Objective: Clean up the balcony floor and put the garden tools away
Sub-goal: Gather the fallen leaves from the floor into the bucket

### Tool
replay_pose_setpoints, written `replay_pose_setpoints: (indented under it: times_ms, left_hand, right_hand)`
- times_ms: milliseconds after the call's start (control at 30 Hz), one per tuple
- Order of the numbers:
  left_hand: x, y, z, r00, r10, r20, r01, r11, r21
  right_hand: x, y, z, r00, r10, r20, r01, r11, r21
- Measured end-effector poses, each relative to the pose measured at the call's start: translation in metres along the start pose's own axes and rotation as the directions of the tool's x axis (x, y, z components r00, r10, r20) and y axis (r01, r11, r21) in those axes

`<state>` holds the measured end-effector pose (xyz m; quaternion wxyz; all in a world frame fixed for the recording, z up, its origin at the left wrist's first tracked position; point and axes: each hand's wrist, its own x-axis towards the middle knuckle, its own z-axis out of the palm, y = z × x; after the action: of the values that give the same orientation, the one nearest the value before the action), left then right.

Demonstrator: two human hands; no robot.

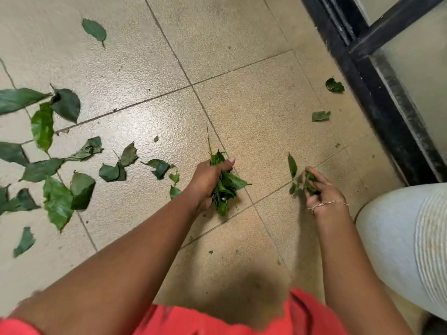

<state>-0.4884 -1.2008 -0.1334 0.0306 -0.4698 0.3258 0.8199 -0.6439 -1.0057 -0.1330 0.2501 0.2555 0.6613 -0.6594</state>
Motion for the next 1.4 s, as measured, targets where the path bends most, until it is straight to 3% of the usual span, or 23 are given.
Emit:
replay_pose_setpoints:
  times_ms: [100, 200, 233, 300, 367, 400, 433, 467, 500, 567, 633, 733, 800, 833, 933, 1033, 1200, 1400]
  left_hand:
    - [-0.022, 0.019, -0.011, 0.999, -0.034, -0.036, 0.033, 0.998, -0.048]
    - [-0.045, 0.045, -0.031, 0.997, -0.048, -0.060, 0.044, 0.997, -0.060]
    - [-0.053, 0.054, -0.039, 0.997, -0.050, -0.067, 0.045, 0.997, -0.066]
    - [-0.068, 0.068, -0.056, 0.995, -0.054, -0.082, 0.047, 0.995, -0.091]
    - [-0.080, 0.074, -0.070, 0.994, -0.052, -0.094, 0.042, 0.993, -0.106]
    - [-0.085, 0.073, -0.076, 0.994, -0.052, -0.096, 0.041, 0.993, -0.111]
    - [-0.088, 0.071, -0.080, 0.994, -0.058, -0.096, 0.047, 0.992, -0.117]
    - [-0.091, 0.066, -0.082, 0.993, -0.071, -0.098, 0.059, 0.991, -0.123]
    - [-0.093, 0.061, -0.081, 0.991, -0.090, -0.098, 0.077, 0.989, -0.128]
    - [-0.098, 0.049, -0.072, 0.986, -0.135, -0.098, 0.121, 0.983, -0.136]
    - [-0.102, 0.037, -0.060, 0.980, -0.175, -0.092, 0.159, 0.974, -0.159]
    - [-0.104, 0.026, -0.041, 0.976, -0.205, -0.078, 0.193, 0.971, -0.144]
    - [-0.105, 0.020, -0.032, 0.976, -0.204, -0.074, 0.195, 0.974, -0.115]
    - [-0.107, 0.019, -0.027, 0.976, -0.204, -0.071, 0.197, 0.976, -0.097]
    - [-0.115, 0.023, -0.020, 0.977, -0.204, -0.068, 0.200, 0.978, -0.061]
    - [-0.136, 0.037, -0.013, 0.977, -0.202, -0.071, 0.199, 0.979, -0.045]
    - [-0.189, 0.081, 0.002, 0.974, -0.206, -0.091, 0.203, 0.978, -0.042]
    - [-0.269, 0.177, 0.006, 0.972, -0.197, -0.131, 0.174, 0.970, -0.167]
  right_hand:
    - [-0.025, 0.002, 0.028, 0.986, 0.134, 0.103, -0.152, 0.969, 0.193]
    - [-0.057, 0.001, 0.057, 0.983, 0.112, 0.149, -0.145, 0.962, 0.233]
    - [-0.063, 0.001, 0.063, 0.992, 0.080, 0.098, -0.097, 0.977, 0.187]
    - [-0.072, -0.004, 0.067, 0.988, -0.049, -0.148, 0.057, 0.997, 0.055]
    - [-0.072, -0.012, 0.068, 0.915, -0.275, -0.297, 0.225, 0.955, -0.191]
    - [-0.064, -0.013, 0.066, 0.874, -0.414, -0.255, 0.285, 0.861, -0.421]
    - [-0.053, -0.012, 0.064, 0.867, -0.483, -0.123, 0.306, 0.709, -0.635]
    - [-0.044, -0.009, 0.061, 0.871, -0.484, 0.078, 0.343, 0.488, -0.802]
    - [-0.035, -0.004, 0.058, 0.877, -0.407, 0.255, 0.386, 0.281, -0.878]
    - [-0.025, 0.013, 0.054, 0.864, -0.177, 0.472, 0.477, -0.012, -0.879]
    - [-0.037, 0.035, 0.051, 0.871, -0.065, 0.487, 0.477, -0.126, -0.870]
    - [-0.060, 0.066, 0.034, 0.849, -0.217, 0.481, 0.453, -0.166, -0.876]
    - [-0.068, 0.078, 0.025, 0.797, -0.365, 0.482, 0.457, -0.159, -0.875]
    - [-0.067, 0.074, 0.024, 0.807, -0.395, 0.438, 0.422, -0.132, -0.897]
    - [-0.059, 0.052, 0.029, 0.933, -0.316, 0.173, 0.216, 0.107, -0.970]
    - [-0.080, 0.021, 0.031, 0.931, -0.340, 0.128, 0.235, 0.294, -0.926]
    - [-0.165, -0.041, 0.049, 0.992, -0.122, -0.028, 0.076, 0.764, -0.640]
    - [-0.307, -0.139, 0.129, 1.000, 0.019, 0.018, -0.011, 0.929, -0.370]
